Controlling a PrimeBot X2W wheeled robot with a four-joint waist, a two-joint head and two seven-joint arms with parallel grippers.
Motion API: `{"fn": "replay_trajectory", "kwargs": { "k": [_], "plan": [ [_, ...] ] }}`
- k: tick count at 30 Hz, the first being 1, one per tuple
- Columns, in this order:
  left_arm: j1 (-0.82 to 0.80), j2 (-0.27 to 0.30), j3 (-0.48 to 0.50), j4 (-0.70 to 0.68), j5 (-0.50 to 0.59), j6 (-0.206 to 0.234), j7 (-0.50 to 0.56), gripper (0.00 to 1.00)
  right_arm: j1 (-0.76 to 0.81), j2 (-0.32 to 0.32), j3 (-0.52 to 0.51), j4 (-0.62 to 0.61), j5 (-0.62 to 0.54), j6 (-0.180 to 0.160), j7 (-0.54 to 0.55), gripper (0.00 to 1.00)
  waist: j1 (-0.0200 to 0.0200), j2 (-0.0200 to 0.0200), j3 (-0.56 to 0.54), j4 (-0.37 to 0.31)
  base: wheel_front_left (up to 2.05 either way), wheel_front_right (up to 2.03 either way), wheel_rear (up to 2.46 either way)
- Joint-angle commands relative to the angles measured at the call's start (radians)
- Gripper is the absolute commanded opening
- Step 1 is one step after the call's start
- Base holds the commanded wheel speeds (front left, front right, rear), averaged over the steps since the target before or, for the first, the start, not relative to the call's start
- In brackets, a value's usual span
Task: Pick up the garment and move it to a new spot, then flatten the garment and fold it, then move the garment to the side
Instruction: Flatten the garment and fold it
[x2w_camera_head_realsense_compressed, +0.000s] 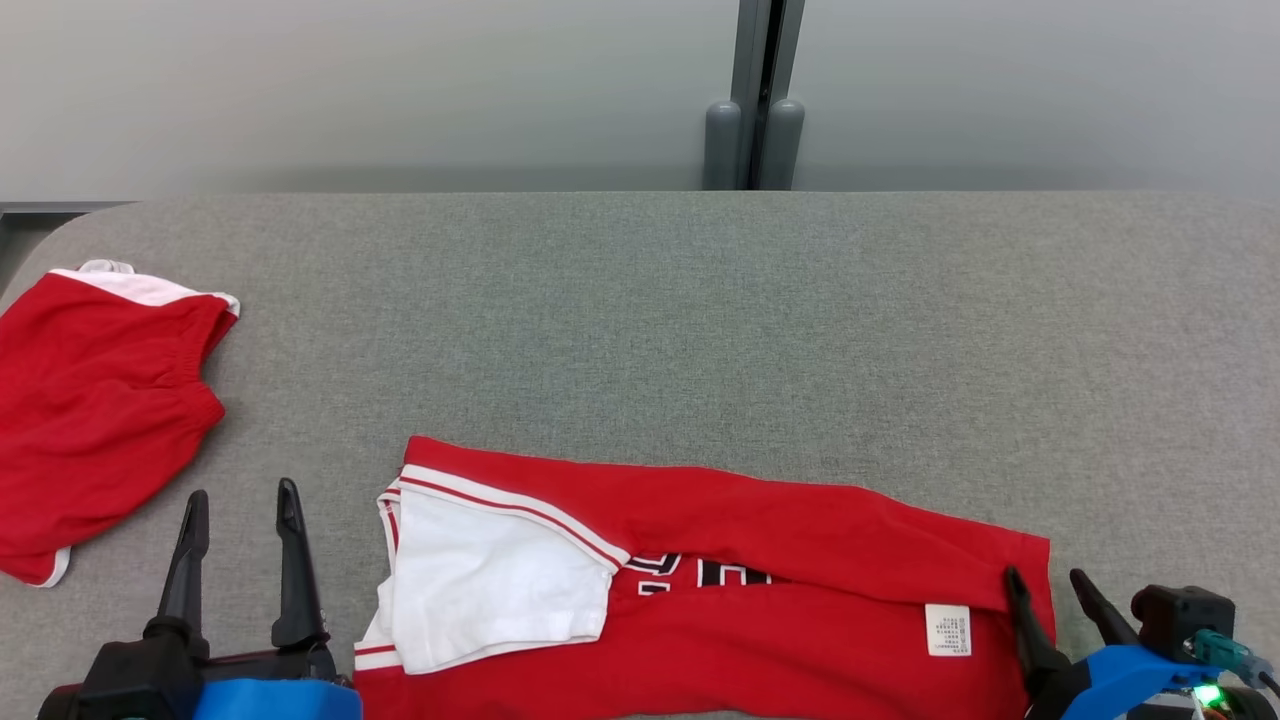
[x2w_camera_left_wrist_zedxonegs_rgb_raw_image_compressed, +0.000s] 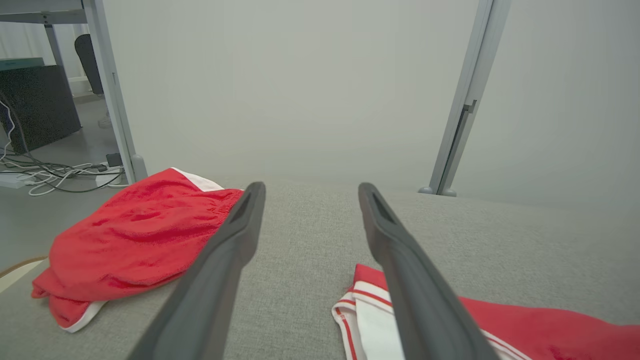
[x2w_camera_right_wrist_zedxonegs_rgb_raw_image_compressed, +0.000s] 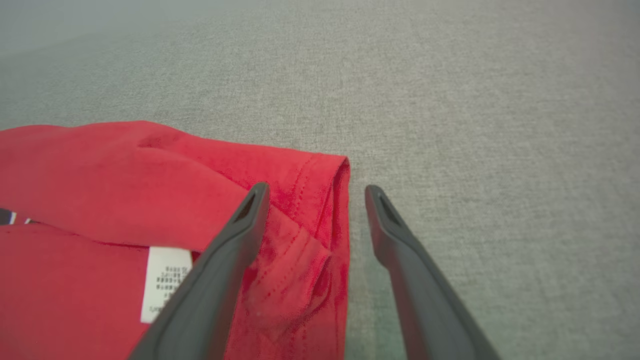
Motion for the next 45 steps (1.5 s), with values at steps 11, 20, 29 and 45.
{"fn": "replay_trajectory", "kwargs": {
  "k": [11, 20, 29, 45],
  "plan": [
    [0.017, -0.083, 0.117, 0.039, 0.124, -0.073, -0.004, 1.0, 0.045, 0.045, 0.025, 0.07, -0.009, 0.001, 0.082, 0.92, 0.0, 0.0001, 0.003, 0.0, 0.0, 0.0, 0.0],
    [0.014, -0.112, 0.166, 0.062, 0.166, -0.11, -0.004, 1.0, 0.03, 0.048, 0.045, 0.057, 0.013, 0.0, 0.048, 0.0, 0.0, 0.0001, -0.006, -0.001, 0.0, 0.0, 0.0],
    [0.038, -0.121, 0.194, 0.068, 0.19, -0.13, -0.004, 1.0, -0.012, -0.084, -0.098, 0.035, 0.028, 0.0, 0.063, 0.0, 0.0, 0.0001, -0.026, -0.021, 0.0, 0.0, 0.0],
    [0.038, -0.131, 0.206, 0.076, 0.201, -0.141, -0.004, 1.0, 0.037, -0.163, -0.088, -0.131, 0.058, 0.0, 0.156, 0.0, 0.0, 0.0001, -0.039, -0.042, 0.0, 0.0, 0.0]
  ]
}}
